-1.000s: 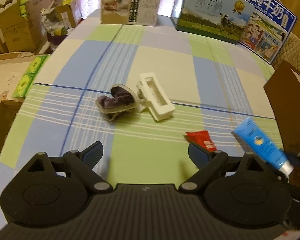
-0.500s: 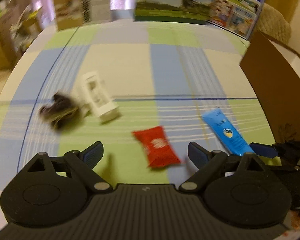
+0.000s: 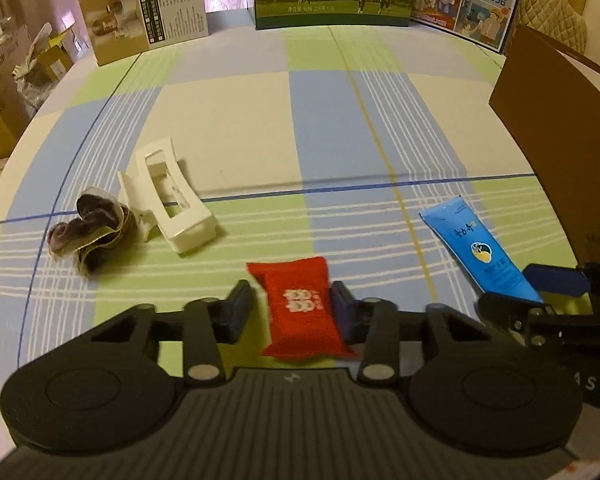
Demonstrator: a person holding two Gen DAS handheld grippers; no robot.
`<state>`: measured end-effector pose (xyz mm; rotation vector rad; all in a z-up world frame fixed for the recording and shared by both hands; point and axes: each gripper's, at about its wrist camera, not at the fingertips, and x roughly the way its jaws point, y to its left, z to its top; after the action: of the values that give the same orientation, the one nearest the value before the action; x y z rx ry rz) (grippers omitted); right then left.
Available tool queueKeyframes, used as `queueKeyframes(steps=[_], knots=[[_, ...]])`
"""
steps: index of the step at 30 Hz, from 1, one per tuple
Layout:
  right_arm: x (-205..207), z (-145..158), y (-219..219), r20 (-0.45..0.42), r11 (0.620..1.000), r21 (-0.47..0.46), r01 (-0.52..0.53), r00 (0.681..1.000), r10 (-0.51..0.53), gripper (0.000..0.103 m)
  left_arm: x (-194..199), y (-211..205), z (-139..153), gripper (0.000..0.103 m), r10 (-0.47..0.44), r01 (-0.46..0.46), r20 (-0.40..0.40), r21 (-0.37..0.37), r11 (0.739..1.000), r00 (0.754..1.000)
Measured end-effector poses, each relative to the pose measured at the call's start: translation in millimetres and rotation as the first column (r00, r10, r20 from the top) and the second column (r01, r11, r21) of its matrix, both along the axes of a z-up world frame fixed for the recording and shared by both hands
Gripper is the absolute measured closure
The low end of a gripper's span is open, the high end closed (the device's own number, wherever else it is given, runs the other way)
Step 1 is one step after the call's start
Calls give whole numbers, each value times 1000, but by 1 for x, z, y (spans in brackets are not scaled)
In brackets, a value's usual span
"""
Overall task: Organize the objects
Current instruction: 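Lift the blue tube with the right tool while the left tool grasps the red packet, then carry the blue tube and red packet with both tools over the brown box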
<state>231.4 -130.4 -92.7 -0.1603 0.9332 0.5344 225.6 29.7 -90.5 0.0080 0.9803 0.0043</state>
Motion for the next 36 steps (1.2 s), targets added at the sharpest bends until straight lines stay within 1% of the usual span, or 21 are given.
queueKeyframes(steps=[3,10,15,17,22,36], knots=[[1,-1,-1,9,1000,3,-1,1000,1,58,-3,-1,2,77,7,-7,-10,13,1000,1000],[1,-3,2,30,1000,-10,-17,999,17,58,-11,7,4,77,33,-33,-38,0,999,999],[-2,-5,6,53,998,-49,-48,997,51,59,-14,3,4,77,15,-15,-40,4,1000,999],[-4,-5,7,62,997,-58,-60,996,63,66,-15,1,4,77,11,-11,-39,9,1000,999],[-3,-5,5,65,995,-61,-75,995,79,66,-15,1,3,77,11,-11,-37,10,1000,999],[-4,-5,4,64,996,-58,-75,995,78,66,-14,2,5,77,11,-11,-29,13,1000,1000]])
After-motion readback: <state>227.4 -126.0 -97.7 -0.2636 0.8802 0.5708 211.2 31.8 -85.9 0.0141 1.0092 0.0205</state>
